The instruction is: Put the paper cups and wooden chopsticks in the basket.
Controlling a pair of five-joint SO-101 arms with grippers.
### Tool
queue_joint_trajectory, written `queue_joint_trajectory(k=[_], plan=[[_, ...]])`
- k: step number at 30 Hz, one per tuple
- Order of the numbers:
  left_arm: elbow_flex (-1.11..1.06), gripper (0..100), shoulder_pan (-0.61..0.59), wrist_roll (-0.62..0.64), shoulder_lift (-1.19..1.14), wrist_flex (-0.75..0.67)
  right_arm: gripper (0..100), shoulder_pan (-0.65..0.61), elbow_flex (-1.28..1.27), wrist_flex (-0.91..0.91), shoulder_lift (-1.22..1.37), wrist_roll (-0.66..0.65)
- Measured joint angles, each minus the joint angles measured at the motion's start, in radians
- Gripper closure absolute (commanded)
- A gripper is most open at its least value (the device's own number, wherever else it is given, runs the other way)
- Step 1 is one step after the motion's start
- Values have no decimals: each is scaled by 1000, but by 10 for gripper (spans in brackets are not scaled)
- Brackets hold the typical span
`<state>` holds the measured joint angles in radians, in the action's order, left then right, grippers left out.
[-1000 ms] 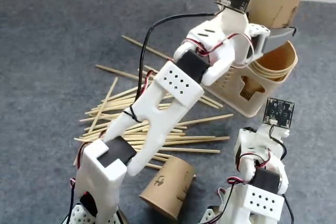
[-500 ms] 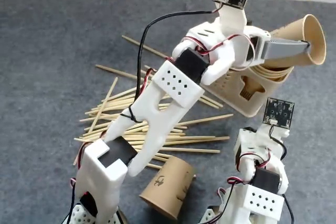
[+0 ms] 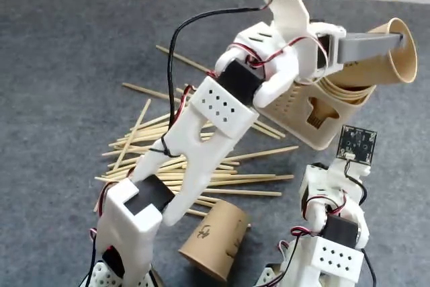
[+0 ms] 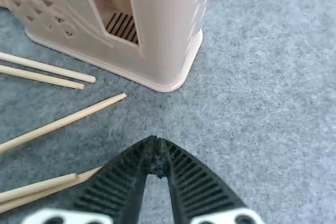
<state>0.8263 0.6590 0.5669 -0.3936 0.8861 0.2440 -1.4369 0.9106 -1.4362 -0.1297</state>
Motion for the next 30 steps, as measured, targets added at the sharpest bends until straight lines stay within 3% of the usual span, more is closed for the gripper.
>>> queue_joint_trajectory(k=[20,30], plan=[[75,505,6,14,-114,3,992,0,0,0,0,0],[103,505,-37,23,-110,166,992,0,0,-2,0,0]])
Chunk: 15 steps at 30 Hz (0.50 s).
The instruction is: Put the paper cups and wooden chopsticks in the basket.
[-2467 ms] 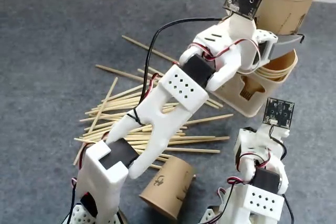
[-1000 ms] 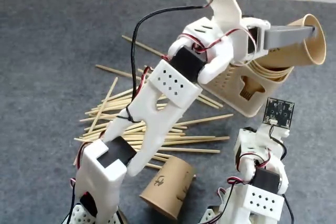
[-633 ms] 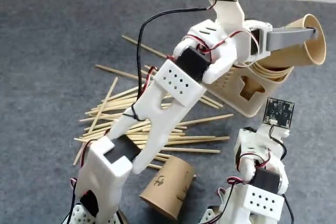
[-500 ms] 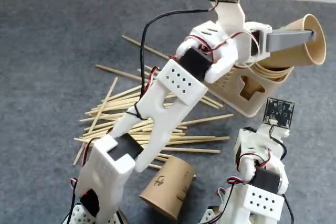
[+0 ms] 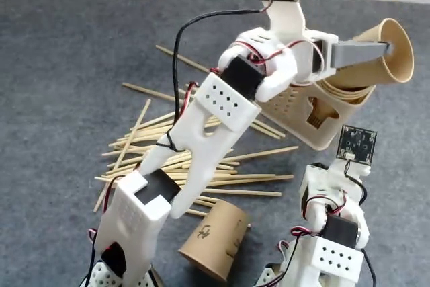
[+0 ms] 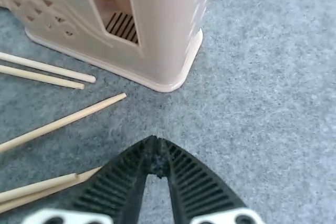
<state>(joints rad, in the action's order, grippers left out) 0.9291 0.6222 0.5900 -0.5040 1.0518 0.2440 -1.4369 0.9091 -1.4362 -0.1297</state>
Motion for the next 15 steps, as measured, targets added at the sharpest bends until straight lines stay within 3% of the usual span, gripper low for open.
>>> queue_joint_trajectory(k=[15], plan=[[150,505,-64,-3,-2,269,992,0,0,0,0,0]])
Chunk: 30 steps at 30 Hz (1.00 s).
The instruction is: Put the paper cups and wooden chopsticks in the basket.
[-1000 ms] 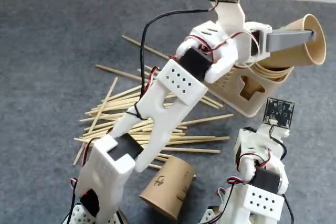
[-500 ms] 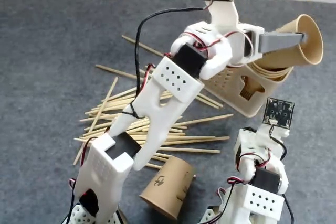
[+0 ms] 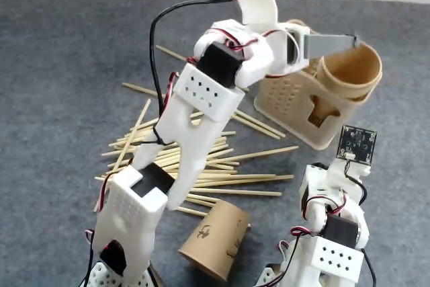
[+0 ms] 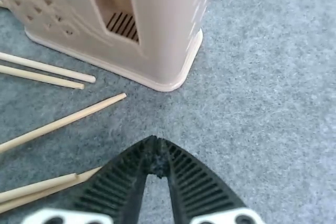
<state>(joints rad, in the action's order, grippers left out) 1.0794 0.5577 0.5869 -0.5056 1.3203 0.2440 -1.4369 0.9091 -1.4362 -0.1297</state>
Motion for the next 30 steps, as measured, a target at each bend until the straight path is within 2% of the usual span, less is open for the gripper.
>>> queue_joint_trajectory(k=[7,15,19,30], plan=[[23,505,-11,0,-2,66,992,0,0,0,0,0],[140,505,-5,0,-2,227,992,0,0,0,0,0],[109,505,-11,0,-26,229,992,0,0,0,0,0],[109,505,17,17,-269,161,992,0,0,0,0,0]])
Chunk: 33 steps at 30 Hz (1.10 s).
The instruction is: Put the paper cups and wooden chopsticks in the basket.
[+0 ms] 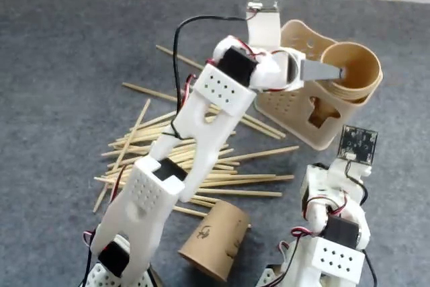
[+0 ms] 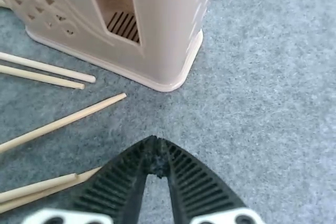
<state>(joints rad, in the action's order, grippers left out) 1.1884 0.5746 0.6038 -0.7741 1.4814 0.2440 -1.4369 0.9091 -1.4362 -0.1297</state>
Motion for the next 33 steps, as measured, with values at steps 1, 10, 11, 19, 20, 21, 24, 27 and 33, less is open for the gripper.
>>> queue_joint_trajectory(k=[1,10,11,19,20,21,24,27,33], plan=[[0,505,0,14,-6,0,992,0,0,0,0,0],[109,505,2,41,-26,63,992,0,0,0,0,0],[143,505,2,40,-29,84,992,0,0,0,0,0],[422,530,0,38,-21,267,992,0,0,0,0,0],[423,556,-2,38,-21,273,992,0,0,0,0,0],[423,588,-5,38,-18,275,992,0,0,0,0,0],[423,700,-40,38,11,278,992,0,0,0,0,0],[423,827,-87,-40,60,282,992,0,0,0,0,0],[423,969,-184,-404,158,282,992,0,0,0,0,0]])
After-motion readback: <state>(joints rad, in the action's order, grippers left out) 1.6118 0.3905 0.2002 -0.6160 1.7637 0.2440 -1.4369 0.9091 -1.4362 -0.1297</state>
